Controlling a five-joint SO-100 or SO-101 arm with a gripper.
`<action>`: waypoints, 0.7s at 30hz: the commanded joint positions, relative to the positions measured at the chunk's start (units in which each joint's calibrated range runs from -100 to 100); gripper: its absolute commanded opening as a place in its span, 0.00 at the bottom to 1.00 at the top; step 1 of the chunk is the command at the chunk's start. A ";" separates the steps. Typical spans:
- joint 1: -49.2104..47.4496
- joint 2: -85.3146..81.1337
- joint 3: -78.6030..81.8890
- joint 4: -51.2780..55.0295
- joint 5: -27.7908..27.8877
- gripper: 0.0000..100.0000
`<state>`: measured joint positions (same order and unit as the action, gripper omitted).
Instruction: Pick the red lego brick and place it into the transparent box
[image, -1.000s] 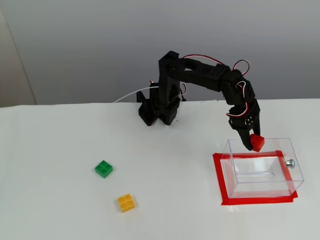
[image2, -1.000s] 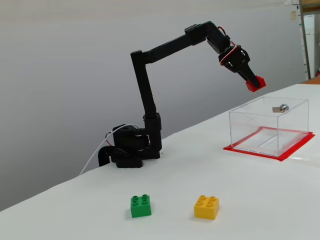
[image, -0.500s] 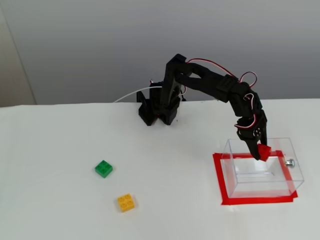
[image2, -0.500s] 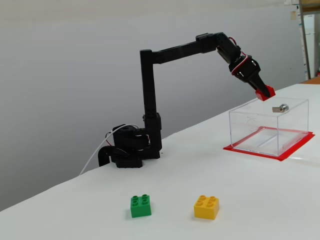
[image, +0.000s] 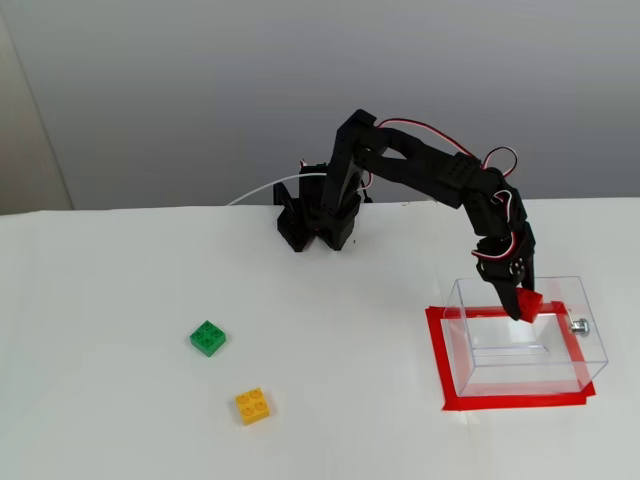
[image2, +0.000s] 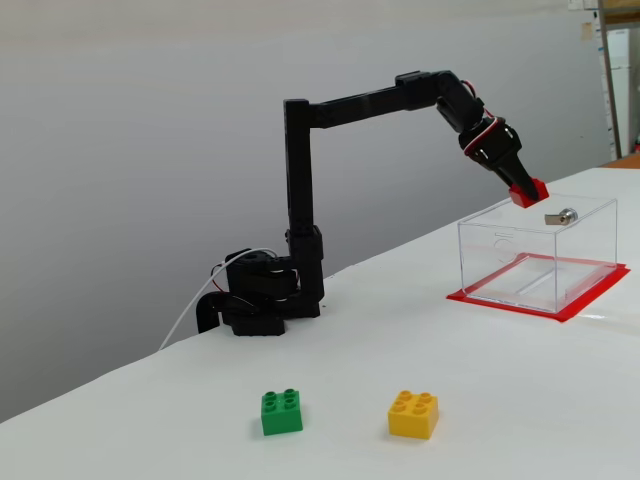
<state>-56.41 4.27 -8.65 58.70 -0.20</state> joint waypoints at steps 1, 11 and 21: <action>0.40 -0.58 -2.47 -0.47 -0.17 0.02; 0.40 -0.75 -1.75 0.31 -0.17 0.26; 0.40 -1.34 -2.38 0.31 -0.12 0.20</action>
<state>-56.41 4.27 -8.65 58.78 -0.20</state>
